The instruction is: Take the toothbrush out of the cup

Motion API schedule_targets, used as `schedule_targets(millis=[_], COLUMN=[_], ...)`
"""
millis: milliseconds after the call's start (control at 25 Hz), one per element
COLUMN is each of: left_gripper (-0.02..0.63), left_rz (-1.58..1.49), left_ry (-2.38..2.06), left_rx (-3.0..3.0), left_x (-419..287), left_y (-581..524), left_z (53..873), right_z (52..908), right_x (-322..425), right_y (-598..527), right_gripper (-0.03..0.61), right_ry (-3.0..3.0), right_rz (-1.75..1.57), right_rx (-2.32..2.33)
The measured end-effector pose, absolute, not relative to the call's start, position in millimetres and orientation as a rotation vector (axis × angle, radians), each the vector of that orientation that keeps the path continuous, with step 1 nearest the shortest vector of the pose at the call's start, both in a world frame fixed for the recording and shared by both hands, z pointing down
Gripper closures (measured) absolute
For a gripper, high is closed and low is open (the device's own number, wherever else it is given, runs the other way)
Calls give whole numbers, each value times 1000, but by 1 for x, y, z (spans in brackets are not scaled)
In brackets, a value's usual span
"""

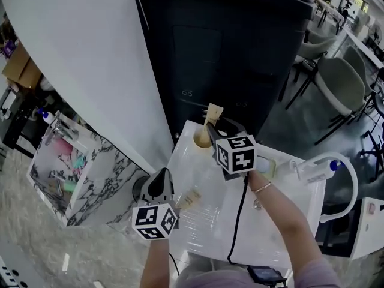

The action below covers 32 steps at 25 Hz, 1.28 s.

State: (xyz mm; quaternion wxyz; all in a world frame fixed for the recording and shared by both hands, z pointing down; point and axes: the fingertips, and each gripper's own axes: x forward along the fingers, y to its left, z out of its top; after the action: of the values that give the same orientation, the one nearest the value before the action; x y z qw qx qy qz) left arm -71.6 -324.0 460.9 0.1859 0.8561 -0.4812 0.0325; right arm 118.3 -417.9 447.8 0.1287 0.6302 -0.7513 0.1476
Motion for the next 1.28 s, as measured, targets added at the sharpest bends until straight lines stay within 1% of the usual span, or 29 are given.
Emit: schedule_targets(millis=[280,680,800,1080,1280], left_gripper=[614,614,614,614,614], left_rz=[103,89,80,49,13], left_ry=[-1342,-1374,-1395,-1443,-1480], left_rx=[2398,2387,2387,2376,2378], left_x=[-71,-84,-92,-106,-113], left_y=[-332,-329,-325,-309,-295], left_z=[470,467,464,452,436], right_z=[464,465,457,407,353], right_x=[119,113,111,111,100], right_y=[-436,-436,-433,-418,-393], right_gripper=[410,525,537,543,543], right_ry=[-2144,-2149,-2174,-2306,-2389], right_rz=[499,564,569,433,156], right_rx=[1792,1787,1825,1924,1936])
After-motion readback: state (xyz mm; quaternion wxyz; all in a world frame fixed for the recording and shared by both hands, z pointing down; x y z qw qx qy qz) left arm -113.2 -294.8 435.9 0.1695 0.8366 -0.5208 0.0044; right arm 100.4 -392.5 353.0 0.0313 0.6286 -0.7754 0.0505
